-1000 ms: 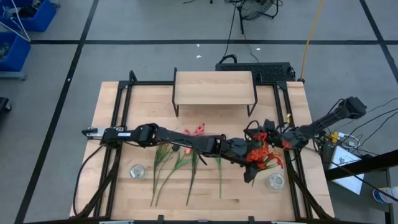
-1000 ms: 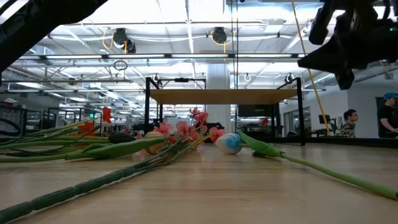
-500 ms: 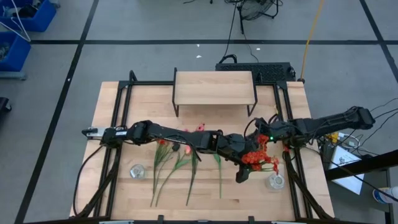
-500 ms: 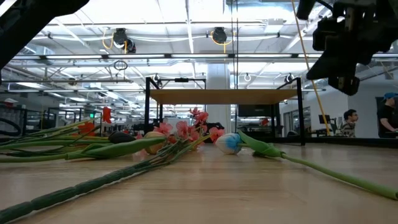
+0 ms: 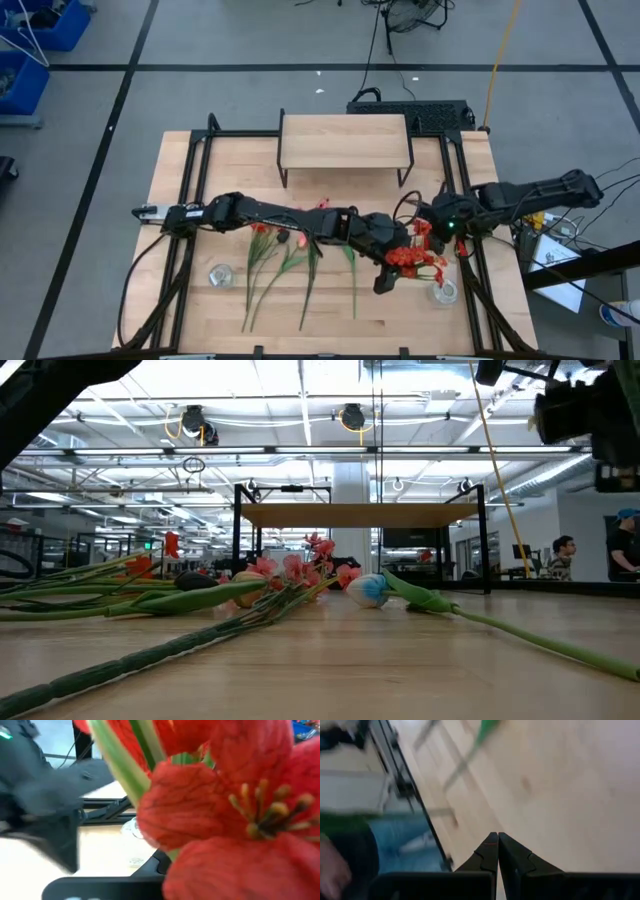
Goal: Pick and place flowers into a vace then onto a shelf
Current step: Put the right orange flowers into the right transparent vase
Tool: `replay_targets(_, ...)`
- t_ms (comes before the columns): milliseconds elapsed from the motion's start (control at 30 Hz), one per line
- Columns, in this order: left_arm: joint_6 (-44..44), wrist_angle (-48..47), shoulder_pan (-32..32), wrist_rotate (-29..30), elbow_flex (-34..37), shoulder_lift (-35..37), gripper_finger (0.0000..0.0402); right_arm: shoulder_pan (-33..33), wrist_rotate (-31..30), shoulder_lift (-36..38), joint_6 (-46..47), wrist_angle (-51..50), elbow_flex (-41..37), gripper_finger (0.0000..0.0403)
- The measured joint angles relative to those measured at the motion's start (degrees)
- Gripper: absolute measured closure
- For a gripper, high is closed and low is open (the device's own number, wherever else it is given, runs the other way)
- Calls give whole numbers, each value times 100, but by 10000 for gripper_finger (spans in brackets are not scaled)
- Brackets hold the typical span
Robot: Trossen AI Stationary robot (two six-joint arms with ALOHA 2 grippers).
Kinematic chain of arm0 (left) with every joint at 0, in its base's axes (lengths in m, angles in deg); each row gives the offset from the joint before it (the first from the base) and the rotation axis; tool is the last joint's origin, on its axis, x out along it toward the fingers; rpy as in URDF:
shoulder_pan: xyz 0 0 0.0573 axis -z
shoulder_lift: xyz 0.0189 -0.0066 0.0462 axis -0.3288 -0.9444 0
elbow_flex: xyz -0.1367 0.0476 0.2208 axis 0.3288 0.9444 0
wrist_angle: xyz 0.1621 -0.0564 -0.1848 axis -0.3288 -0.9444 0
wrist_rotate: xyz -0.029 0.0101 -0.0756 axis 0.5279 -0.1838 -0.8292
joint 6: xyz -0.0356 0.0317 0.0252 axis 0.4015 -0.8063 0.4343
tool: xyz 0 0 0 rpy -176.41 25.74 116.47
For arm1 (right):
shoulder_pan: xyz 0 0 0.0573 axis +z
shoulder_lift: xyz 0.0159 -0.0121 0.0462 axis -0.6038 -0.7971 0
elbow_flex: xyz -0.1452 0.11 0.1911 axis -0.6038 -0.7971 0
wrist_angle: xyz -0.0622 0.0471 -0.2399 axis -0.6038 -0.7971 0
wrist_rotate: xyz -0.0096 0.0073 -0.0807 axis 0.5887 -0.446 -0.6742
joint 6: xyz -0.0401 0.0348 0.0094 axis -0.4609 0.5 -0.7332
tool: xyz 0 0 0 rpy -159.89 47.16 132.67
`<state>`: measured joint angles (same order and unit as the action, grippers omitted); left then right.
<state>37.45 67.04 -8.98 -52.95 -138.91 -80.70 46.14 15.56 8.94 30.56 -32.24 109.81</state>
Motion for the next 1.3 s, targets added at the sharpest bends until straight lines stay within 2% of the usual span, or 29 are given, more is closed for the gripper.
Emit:
replay_targets(167,74,19,-2,5,0,0,394,400,585,8,-30,-380,-2,399)
replay_targets(267,127,31,-2,46,0,0,386,669,732,21,189,-418,-2,399)
replay_targets(400,128,40,-2,46,0,0,376,1042,1220,25,525,-497,-2,399)
replay_targets(600,163,53,0,226,1,0,394,1652,1227,57,1536,-522,-4,399)
replay_targets(833,165,239,2,295,4,0,371,2451,1218,26,2571,-834,-75,399)
replay_targets(1067,236,327,2,351,4,0,394,3013,1194,-158,3384,172,-434,399)
replay_targets(1300,279,493,-2,374,4,0,370,3358,1032,-402,3890,1757,-1048,399)
